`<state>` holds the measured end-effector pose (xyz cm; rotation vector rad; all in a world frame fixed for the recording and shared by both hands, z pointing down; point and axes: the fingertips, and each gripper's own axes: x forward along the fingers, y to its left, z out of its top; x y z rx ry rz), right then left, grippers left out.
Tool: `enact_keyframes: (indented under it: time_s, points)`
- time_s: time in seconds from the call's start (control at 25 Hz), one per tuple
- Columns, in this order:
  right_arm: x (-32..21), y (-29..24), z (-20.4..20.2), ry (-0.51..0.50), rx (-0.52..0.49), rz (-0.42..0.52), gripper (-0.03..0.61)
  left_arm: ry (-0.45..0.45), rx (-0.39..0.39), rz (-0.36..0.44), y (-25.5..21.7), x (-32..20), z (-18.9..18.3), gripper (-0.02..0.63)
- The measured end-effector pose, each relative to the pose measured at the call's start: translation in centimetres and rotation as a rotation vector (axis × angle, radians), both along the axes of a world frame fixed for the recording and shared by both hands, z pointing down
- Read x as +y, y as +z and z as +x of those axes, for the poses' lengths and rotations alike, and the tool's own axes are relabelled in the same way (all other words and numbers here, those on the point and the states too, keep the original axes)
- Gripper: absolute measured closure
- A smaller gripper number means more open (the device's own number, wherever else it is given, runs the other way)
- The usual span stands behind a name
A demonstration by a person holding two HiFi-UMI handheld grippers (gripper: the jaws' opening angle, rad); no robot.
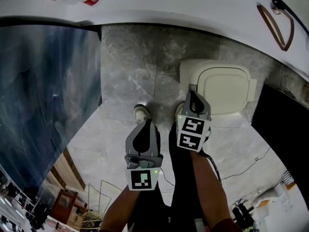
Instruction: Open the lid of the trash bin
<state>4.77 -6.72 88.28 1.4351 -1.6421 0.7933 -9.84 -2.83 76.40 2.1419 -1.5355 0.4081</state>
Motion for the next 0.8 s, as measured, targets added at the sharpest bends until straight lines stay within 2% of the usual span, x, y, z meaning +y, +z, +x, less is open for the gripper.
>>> enact_keyframes:
  time_s: [0.36, 0.8]
  points:
    - [-0.1, 0.2, 0.2, 0.090, 0.015, -0.018, 0.578, -0.030, 0.004, 0.002, 0.1, -0.4, -1.3, 0.615]
    - [-0.1, 0.3, 0.1, 0.117, 0.060, -0.016, 0.578, -0.043, 0.017, 0.008, 0.1, -0.5, -1.9, 0.615]
